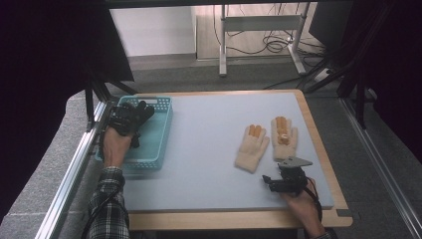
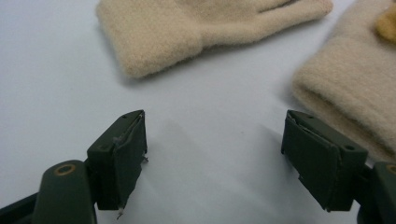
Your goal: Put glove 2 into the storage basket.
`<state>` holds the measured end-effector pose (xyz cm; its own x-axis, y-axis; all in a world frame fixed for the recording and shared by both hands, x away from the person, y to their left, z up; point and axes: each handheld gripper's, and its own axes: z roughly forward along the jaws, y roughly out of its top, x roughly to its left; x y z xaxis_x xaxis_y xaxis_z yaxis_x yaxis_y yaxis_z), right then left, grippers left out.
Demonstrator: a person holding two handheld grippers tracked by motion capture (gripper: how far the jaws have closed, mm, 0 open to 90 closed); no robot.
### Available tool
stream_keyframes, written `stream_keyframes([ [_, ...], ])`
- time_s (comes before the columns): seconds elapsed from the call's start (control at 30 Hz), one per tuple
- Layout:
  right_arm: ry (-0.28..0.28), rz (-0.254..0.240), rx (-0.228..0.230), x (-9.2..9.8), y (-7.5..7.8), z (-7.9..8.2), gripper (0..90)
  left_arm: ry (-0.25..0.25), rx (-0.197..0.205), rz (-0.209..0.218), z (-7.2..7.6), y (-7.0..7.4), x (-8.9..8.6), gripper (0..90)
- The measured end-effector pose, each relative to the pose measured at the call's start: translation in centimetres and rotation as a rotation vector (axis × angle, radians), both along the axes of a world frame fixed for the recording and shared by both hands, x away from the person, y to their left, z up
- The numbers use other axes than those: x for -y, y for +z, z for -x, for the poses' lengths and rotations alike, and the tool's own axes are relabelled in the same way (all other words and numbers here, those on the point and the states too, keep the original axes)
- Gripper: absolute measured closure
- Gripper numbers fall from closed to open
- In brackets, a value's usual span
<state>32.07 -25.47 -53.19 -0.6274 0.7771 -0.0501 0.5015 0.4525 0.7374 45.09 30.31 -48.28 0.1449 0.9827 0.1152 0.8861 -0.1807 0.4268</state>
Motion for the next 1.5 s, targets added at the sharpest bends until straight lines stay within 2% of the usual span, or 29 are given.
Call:
stream_keyframes([
  [0.1, 0.000, -0.001, 0.000, 0.0, 0.0, 0.0, 21.7, 0.013, -0.042, -0.007, -0.4, -1.0, -0.4, 60.3],
  [0.17, 0.000, 0.000, 0.000, 0.0, 0.0, 0.0, 21.7, 0.022, -0.069, -0.028, -0.6, -1.5, -0.6, 59.8],
  [0.4, 0.000, 0.000, 0.000, 0.0, 0.0, 0.0, 21.7, 0.032, -0.117, -0.034, -0.7, -3.0, -1.5, 53.5],
  [0.5, 0.000, -0.001, 0.000, 0.0, 0.0, 0.0, 21.7, 0.024, -0.119, -0.037, -0.7, -3.1, -1.8, 43.3],
  [0.53, 0.000, 0.000, 0.000, 0.0, 0.0, 0.0, 21.7, 0.013, -0.122, -0.036, -0.7, -3.1, -1.7, 42.3],
  [0.6, 0.000, 0.000, 0.000, 0.0, 0.0, 0.0, 21.7, -0.014, -0.142, -0.055, -0.8, -3.2, -1.2, 35.0],
  [0.67, 0.000, 0.000, 0.000, 0.0, 0.0, 0.0, 21.7, -0.030, -0.156, -0.066, -0.9, -3.3, -0.8, 24.5],
  [0.73, 0.000, 0.000, 0.001, 0.0, 0.0, 0.0, 21.7, -0.026, -0.165, -0.072, -1.1, -3.2, -0.5, 10.1],
  [0.8, 0.000, 0.000, 0.000, 0.0, 0.0, 0.0, 21.7, -0.028, -0.157, -0.052, -1.0, -2.9, -0.6, 6.8],
  [0.9, 0.000, 0.000, 0.000, 0.0, 0.0, 0.0, 21.7, -0.024, -0.132, 0.003, -0.7, -2.2, -1.1, 3.6],
  [1.1, 0.000, 0.000, 0.000, 0.0, 0.0, 0.0, 21.6, -0.050, -0.057, 0.085, 0.4, -0.4, -1.4, 2.1],
  [1.2, 0.000, 0.000, 0.000, 0.0, 0.0, 0.0, 21.6, -0.081, -0.021, 0.107, 0.8, 0.4, -1.2, 1.9],
  [1.33, 0.001, 0.000, 0.001, 0.0, 0.0, 0.0, 21.6, -0.114, 0.018, 0.102, 1.3, 1.2, -0.5, 1.5],
  [1.5, 0.000, 0.001, 0.000, 0.0, 0.0, 0.0, 21.6, -0.152, 0.078, 0.123, 1.8, 2.3, 0.6, 0.7],
])
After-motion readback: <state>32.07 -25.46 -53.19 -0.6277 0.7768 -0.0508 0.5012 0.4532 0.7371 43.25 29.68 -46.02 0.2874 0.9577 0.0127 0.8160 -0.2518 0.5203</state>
